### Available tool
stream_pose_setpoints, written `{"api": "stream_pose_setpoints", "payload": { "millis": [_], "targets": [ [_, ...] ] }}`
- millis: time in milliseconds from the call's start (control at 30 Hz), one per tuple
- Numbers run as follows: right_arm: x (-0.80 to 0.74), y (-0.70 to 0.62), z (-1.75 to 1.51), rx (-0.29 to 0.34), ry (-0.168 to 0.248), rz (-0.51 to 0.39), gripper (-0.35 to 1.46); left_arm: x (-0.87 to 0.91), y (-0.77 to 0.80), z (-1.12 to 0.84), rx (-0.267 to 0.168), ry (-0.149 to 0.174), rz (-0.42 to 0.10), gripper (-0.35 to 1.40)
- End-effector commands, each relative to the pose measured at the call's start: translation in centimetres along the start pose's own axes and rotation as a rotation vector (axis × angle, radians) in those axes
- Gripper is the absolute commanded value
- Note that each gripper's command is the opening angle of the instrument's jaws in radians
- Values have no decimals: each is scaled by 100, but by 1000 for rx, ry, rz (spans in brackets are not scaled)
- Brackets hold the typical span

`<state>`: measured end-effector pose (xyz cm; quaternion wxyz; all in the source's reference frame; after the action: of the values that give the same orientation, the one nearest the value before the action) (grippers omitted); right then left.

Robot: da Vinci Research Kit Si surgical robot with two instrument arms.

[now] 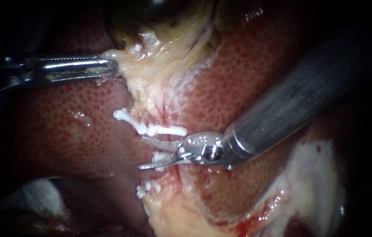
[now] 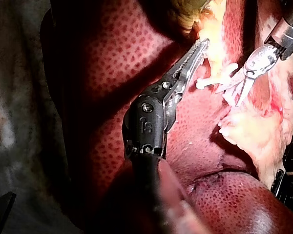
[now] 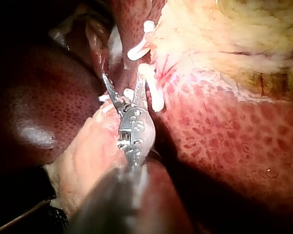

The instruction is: Go to the cutting position right tube

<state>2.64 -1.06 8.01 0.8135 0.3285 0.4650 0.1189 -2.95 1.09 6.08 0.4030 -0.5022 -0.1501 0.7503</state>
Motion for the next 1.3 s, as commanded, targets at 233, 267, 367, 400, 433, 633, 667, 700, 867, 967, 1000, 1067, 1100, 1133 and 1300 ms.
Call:
{"api": "stream_pose_setpoints", "payload": {
  "millis": [233, 267, 367, 400, 433, 633, 667, 700, 867, 967, 1000, 1067, 1100, 1133, 1300],
  "targets": [
    [-3, -4, -5, 5, -7, -1, 140, 0, 0, 0, 0, 0, 0, -35],
    [-4, -4, -7, 6, -7, -1, 140, 0, 0, 0, 0, 0, 0, -35],
    [-8, -8, -13, 10, -19, 4, 140, 0, 0, 0, 0, 0, 0, -35],
    [-9, -9, -15, 11, -22, 3, 140, 0, 0, 0, 0, 0, 0, -35],
    [-11, -10, -18, 13, -26, 3, 140, 0, 0, 0, 0, 0, 0, -35],
    [-23, -20, -45, 27, -56, 12, 140, -1, -1, -1, -1, 0, 1, -35],
    [-25, -20, -49, 29, -62, 12, 138, -1, -1, -1, -1, 0, 1, -35],
    [-27, -22, -55, 32, -74, 13, 137, -1, -1, -1, -1, 0, 1, -35],
    [-33, -25, -76, 41, -107, 26, 130, -1, -1, -1, -1, 0, 1, -35],
    [-34, -24, -80, 44, -109, 27, 130, -1, -1, -1, -1, 0, 1, -35],
    [-34, -23, -81, 41, -112, 27, 130, -1, -1, -1, -1, 0, 1, -35],
    [-35, -21, -82, 40, -115, 33, 130, -1, -1, -1, -1, 0, 1, -35],
    [-35, -19, -82, 40, -115, 34, 130, -1, -1, -1, -1, 0, 1, -35],
    [-35, -17, -82, 34, -115, 33, 130, -1, -1, -1, -1, 0, 0, -35],
    [-36, -4, -77, 23, -113, 46, 130, -1, 0, -1, 0, 0, 0, -35]
  ]
}}
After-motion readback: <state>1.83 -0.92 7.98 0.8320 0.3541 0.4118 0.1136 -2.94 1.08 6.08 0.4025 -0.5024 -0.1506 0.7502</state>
